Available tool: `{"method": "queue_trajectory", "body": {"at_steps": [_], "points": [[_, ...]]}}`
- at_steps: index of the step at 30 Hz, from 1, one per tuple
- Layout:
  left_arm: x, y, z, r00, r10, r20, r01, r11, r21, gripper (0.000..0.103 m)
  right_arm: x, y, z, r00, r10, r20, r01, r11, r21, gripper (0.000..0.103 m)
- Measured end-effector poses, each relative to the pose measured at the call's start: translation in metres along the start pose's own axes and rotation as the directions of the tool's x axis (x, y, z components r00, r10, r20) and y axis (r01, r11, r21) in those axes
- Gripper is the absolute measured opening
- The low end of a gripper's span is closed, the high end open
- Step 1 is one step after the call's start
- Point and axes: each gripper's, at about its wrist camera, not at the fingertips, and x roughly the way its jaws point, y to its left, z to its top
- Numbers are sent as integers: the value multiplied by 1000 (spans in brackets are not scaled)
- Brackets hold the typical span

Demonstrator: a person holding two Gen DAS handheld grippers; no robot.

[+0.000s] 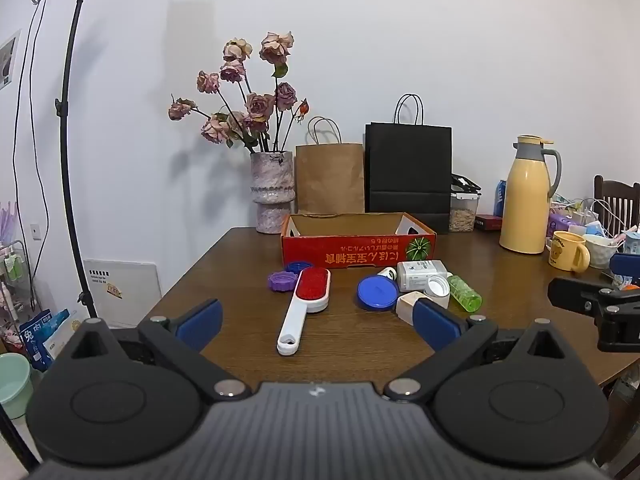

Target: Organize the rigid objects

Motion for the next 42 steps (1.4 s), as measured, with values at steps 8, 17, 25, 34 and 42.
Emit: {"method": "queue_trajectory", "body": {"at_steps": [8,17,25,34,42], "points": [[4,-4,1,1000,-1,0,1,1000,6,103,1,0,0,1000,-3,-6,3,1000,-4,103],[1,4,-1,1000,-3,7,3,1000,-1,103,0,0,0,1000,-1,-4,1,1000,-7,103],[0,4,-1,1000,-3,9,3,1000,0,103,0,0,0,1000,-2,-4,2,1000,-7,103],[0,4,-1,1000,-3,9,3,1000,1,103,0,-1,0,1000,-2,-4,2,1000,-8,103],[0,3,-1,1000,-4,10,4,1000,2,103,0,-1,0,1000,-3,-4,3,1000,-8,103]]}}
